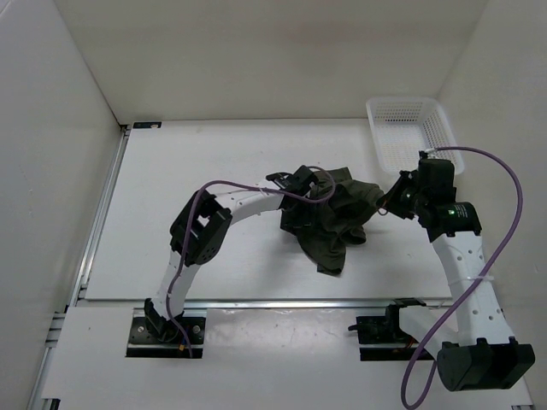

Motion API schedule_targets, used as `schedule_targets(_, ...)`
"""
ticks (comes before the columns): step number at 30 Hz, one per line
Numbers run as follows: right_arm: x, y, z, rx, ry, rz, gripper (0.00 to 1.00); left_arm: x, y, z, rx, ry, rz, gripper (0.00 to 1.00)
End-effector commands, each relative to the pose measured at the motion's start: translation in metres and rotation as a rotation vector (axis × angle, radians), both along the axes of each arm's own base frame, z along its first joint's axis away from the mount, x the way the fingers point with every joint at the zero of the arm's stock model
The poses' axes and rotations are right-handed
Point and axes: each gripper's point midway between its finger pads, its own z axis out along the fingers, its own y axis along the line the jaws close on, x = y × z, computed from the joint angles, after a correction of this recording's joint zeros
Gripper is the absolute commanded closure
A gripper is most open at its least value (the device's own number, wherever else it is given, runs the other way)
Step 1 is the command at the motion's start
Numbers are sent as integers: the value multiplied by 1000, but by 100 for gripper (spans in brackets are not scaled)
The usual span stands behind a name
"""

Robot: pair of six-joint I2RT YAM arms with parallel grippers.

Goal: Fold and stack the shorts
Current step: Flatten the shorts out

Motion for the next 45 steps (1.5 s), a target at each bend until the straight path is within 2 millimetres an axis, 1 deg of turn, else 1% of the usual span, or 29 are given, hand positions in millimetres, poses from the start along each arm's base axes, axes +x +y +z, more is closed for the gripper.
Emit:
schedule_targets(1,-4,0,1,-3,-13,26,100,4,-20,3,-62,10,-38,39)
schedule_targets(3,-4,0,1,-3,-13,26,100,4,-23,6,-76,12,-43,82)
schedule_targets(4,-4,0,1,-3,-13,26,100,6,-17,12,-81,7,-31,90)
schedule_targets(6,-4,0,1,-3,-13,26,100,13,-6,24,-85,-18,-17,90)
schedule_targets(11,21,5,2,18,-34,26,100,65,77,91,-113,-170,148,90)
schedule_targets(13,41,7,0,39,-19,18,100,91,124,108,-98,-193,239,90)
schedule_targets(16,90,13,34,52,-104,29,100,122,166,152,-82,-261,303,90)
schedule_targets(17,111,14,30,44,-82,34,100,146,186,192,-110,-350,339,90)
schedule_targets(18,140,13,65,24,-161,39,100,162,208,225,-102,-402,378,90)
schedule_targets(19,146,13,101,28,-245,39,100,157,222,219,-77,-364,402,90)
schedule_targets(20,161,13,107,28,-251,48,100,169,230,268,-123,-467,426,90)
schedule_targets(22,168,19,150,50,-340,79,100,175,248,304,-151,-542,442,90)
schedule_targets(23,166,19,189,62,-431,91,100,176,258,320,-159,-575,463,90)
schedule_targets(26,157,22,238,53,-580,132,100,164,295,372,-198,-689,501,90)
schedule_targets(28,148,26,243,46,-610,172,100,148,319,386,-195,-735,538,90)
schedule_targets(30,128,26,245,30,-636,189,100,136,329,384,-193,-738,557,90)
schedule_targets(31,127,25,210,23,-571,193,100,119,334,369,-186,-702,569,90)
schedule_targets(32,107,24,207,4,-582,202,100,114,334,362,-185,-702,569,90)
schedule_targets(33,100,21,190,0,-557,193,100,106,343,351,-164,-684,594,90)
schedule_targets(34,76,20,185,-10,-571,198,100,86,348,318,-139,-616,624,90)
schedule_targets(35,70,18,123,-9,-449,189,100,75,347,300,-135,-582,634,90)
schedule_targets(36,59,16,98,-4,-404,176,96,69,349,283,-135,-562,640,83)
schedule_targets(37,38,12,86,-3,-397,155,80,49,346,225,-114,-425,652,72)
schedule_targets(38,25,10,32,26,-270,115,33,32,343,212,-128,-400,666,37)
schedule_targets(39,15,7,13,38,-221,76,32,19,339,189,-129,-334,674,36)
schedule_targets(40,0,4,-3,48,-169,42,16,3,335,149,-123,-239,690,9)
schedule_targets(41,-7,2,-16,57,-123,19,14,-4,335,136,-111,-201,692,0)
schedule_targets(43,-23,3,-43,94,-14,-19,13,-8,337,122,-101,-168,705,0)
schedule_targets(45,-27,7,-48,121,16,-26,14,-9,341,117,-79,-150,733,2)
